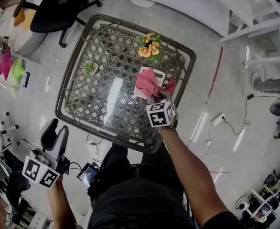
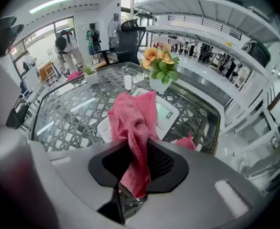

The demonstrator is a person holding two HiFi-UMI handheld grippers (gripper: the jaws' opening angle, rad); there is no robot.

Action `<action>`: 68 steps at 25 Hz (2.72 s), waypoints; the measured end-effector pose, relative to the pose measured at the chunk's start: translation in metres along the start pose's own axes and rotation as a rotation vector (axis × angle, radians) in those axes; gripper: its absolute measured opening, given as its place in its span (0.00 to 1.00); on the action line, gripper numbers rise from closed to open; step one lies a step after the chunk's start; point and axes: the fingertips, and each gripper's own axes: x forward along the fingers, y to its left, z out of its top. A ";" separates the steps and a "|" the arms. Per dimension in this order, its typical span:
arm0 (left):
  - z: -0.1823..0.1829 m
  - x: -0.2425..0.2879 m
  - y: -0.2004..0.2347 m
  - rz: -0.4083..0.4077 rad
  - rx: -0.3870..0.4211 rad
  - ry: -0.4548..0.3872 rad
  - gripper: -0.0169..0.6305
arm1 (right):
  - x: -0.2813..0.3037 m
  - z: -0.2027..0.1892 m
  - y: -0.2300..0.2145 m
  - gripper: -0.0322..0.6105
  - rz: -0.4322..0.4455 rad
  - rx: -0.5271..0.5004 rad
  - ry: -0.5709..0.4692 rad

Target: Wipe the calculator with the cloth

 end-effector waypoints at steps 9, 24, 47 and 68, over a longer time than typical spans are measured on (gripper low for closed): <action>-0.005 -0.014 0.015 0.018 -0.016 -0.007 0.32 | 0.012 0.019 0.051 0.18 0.068 -0.035 0.011; -0.007 -0.041 0.036 0.048 -0.043 -0.038 0.32 | 0.014 0.020 0.087 0.18 0.100 -0.299 0.033; 0.034 -0.063 0.047 0.042 -0.042 -0.162 0.32 | -0.023 -0.073 0.039 0.20 0.151 -0.192 0.356; 0.095 -0.064 0.026 -0.040 0.076 -0.205 0.32 | -0.317 0.153 -0.030 0.24 0.150 0.371 -0.657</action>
